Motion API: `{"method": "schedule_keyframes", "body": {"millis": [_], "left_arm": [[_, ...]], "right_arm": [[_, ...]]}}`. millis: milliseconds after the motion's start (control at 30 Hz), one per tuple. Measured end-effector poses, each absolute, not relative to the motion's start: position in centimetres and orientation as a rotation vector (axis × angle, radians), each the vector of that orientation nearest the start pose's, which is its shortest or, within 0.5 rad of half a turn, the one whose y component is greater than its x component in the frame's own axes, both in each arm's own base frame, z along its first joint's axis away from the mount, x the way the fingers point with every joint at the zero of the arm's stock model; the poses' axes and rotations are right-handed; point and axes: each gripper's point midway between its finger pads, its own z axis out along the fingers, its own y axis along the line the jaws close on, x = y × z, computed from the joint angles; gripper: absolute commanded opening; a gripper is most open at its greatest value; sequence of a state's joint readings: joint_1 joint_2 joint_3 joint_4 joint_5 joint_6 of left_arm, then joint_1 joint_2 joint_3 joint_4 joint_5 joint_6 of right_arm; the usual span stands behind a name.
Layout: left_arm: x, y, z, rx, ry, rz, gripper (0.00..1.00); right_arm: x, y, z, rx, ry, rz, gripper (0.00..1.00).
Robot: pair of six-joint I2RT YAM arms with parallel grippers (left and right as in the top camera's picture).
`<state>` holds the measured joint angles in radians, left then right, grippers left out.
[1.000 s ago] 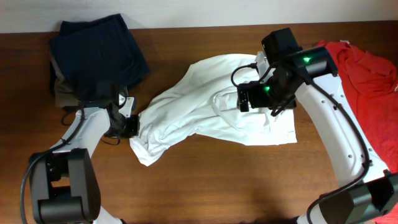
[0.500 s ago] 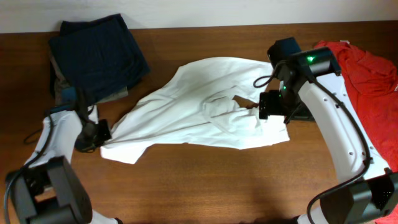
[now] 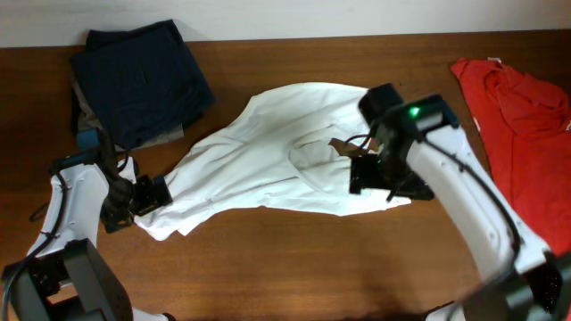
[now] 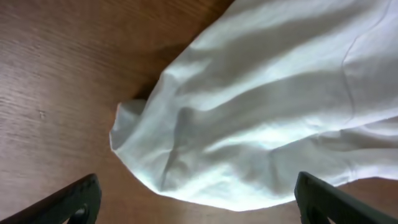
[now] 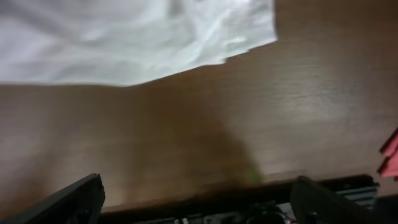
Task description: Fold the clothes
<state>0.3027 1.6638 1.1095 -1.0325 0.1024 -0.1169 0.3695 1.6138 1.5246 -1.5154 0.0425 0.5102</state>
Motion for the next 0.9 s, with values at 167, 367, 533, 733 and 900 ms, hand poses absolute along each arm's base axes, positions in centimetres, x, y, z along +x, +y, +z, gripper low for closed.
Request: {"method": "schedule_keyframes", "body": {"millis": [167, 367, 533, 733, 900], "left_arm": [[26.3, 6.3, 5.8, -0.665, 3.104, -0.173, 0.99], [26.8, 5.6, 9.1, -0.62, 2.986, -0.226, 0.99], [27.0, 3.7, 9.5, -0.524, 2.985, -0.395, 0.99], [26.9, 3.3, 9.5, -0.514, 2.986, -0.429, 0.99], [26.9, 3.2, 9.6, -0.513, 2.983, -0.433, 0.99]], "right_arm": [[22.9, 10.3, 21.2, 0.151, 3.002, -0.022, 0.99], [21.7, 8.7, 23.6, 0.189, 2.902, -0.019, 0.99], [22.6, 8.4, 23.8, 0.206, 2.862, -0.031, 0.99], [29.0, 4.6, 19.9, 0.25, 2.879, -0.076, 0.99], [31.0, 5.4, 10.4, 0.16, 3.21, 0.065, 0.72]]}}
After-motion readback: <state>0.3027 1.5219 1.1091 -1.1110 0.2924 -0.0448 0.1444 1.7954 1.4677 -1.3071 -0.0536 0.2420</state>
